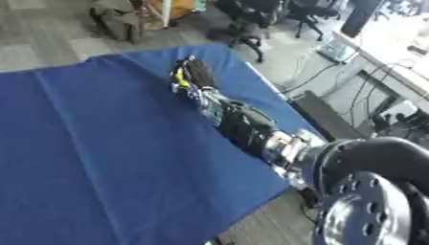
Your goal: Pick up the objects with one hand, pass them to the other hand, and then place them into the box on the other side of the table.
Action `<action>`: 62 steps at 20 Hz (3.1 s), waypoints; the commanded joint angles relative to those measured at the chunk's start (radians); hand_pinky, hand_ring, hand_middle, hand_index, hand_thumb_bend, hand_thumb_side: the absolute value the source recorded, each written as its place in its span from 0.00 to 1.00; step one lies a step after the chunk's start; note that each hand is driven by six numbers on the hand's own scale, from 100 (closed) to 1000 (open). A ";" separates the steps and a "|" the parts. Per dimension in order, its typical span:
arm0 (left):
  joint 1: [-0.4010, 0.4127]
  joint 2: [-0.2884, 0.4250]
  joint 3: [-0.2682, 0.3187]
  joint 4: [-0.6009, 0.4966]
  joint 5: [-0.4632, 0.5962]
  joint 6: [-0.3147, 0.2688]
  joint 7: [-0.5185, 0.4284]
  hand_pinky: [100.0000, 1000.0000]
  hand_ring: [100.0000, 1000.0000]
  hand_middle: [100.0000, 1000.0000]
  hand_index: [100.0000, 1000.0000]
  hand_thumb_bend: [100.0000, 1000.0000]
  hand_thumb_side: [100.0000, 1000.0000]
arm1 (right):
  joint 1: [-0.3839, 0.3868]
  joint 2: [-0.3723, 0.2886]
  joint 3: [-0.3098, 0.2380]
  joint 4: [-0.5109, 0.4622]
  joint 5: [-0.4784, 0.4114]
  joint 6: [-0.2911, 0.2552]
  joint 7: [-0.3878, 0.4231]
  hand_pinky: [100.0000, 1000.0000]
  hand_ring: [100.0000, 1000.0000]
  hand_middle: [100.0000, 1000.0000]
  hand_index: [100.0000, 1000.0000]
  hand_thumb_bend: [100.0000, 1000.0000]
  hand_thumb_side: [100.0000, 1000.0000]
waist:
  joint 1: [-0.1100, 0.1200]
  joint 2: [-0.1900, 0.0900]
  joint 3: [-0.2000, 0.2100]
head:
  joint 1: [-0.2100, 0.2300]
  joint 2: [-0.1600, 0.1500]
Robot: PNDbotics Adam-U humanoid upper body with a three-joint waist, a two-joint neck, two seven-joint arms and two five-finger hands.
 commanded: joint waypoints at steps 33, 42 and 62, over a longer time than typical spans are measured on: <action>0.010 0.003 0.008 -0.018 0.011 0.013 0.010 0.80 0.56 0.58 0.79 0.98 0.59 | 0.016 -0.053 -0.037 -0.132 -0.013 0.069 0.078 0.95 0.94 0.96 0.97 0.00 0.40 | 0.017 -0.024 -0.023 | -0.037 0.030; 0.013 0.008 0.004 -0.018 0.005 0.015 0.010 0.80 0.57 0.58 0.79 0.98 0.59 | 0.060 -0.062 -0.056 -0.039 -0.111 0.138 0.090 0.95 0.95 0.96 0.97 0.00 0.62 | 0.013 -0.022 -0.031 | -0.034 0.033; 0.010 0.009 0.003 -0.018 0.003 0.013 0.007 0.80 0.57 0.58 0.79 0.98 0.59 | 0.045 -0.058 -0.052 -0.068 -0.188 0.100 0.132 0.89 0.89 0.92 0.96 0.00 0.81 | 0.010 -0.019 -0.027 | -0.043 0.034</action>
